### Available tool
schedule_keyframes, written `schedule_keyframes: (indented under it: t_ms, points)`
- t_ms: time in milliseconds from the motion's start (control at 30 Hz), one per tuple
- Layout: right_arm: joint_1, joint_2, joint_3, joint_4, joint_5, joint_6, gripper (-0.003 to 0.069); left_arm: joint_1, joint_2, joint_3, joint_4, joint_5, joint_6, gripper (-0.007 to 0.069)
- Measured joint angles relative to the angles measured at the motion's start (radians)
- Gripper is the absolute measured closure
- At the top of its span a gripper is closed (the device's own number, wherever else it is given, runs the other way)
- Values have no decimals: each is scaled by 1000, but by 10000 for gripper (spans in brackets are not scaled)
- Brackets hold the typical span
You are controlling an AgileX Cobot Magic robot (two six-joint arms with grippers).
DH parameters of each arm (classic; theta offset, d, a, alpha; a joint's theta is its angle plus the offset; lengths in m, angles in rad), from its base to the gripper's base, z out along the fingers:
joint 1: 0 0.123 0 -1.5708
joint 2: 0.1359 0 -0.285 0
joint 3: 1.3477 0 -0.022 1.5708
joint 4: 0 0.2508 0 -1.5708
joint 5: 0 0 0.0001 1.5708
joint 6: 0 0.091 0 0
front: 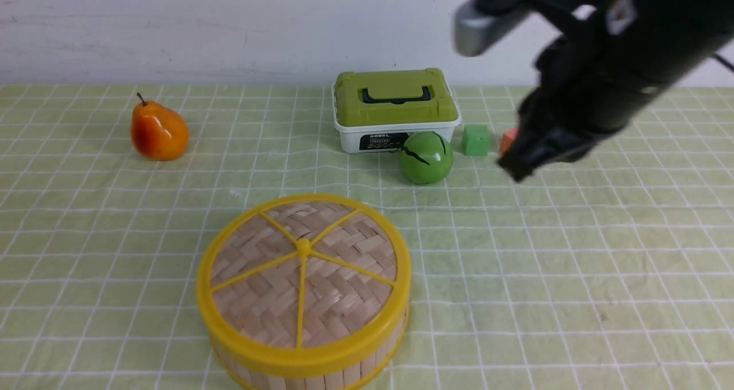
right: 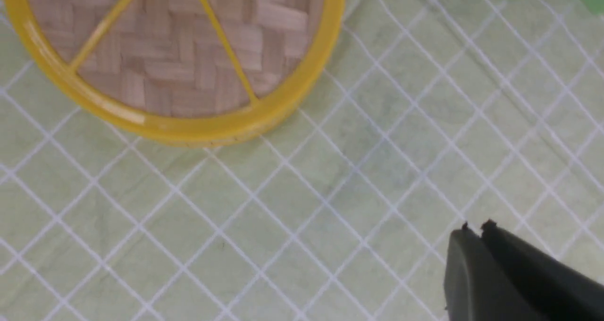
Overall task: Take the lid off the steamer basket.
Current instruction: Use the right arm to lift the lid of the steamer
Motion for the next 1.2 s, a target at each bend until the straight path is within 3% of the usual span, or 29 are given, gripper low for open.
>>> schedule_keyframes:
  t_ms: [167,300,367,467,633,767,967,1200]
  points:
    - [65,190,-164,14,-1,1,605,0,0,0,0,0,0,386]
    - [112,327,-284,54,-2,8,485,0,0,0,0,0,0,386]
    - [143,407,-345,77,-2,26,364,0,0,0,0,0,0,386]
    - [171,474,-380,84,-16,34,246,0,0,0,0,0,0,386]
    - [188,543,-389,88,-87,67,162,0,0,0,0,0,0,386]
    - [188,577,-389,75,-114,82,179,0,0,0,0,0,0,386]
    - [188,602,-389,73,-122,87,275,0,0,0,0,0,0,386]
    - [187,605,-396,60,-129,103,531,0,0,0,0,0,0,386]
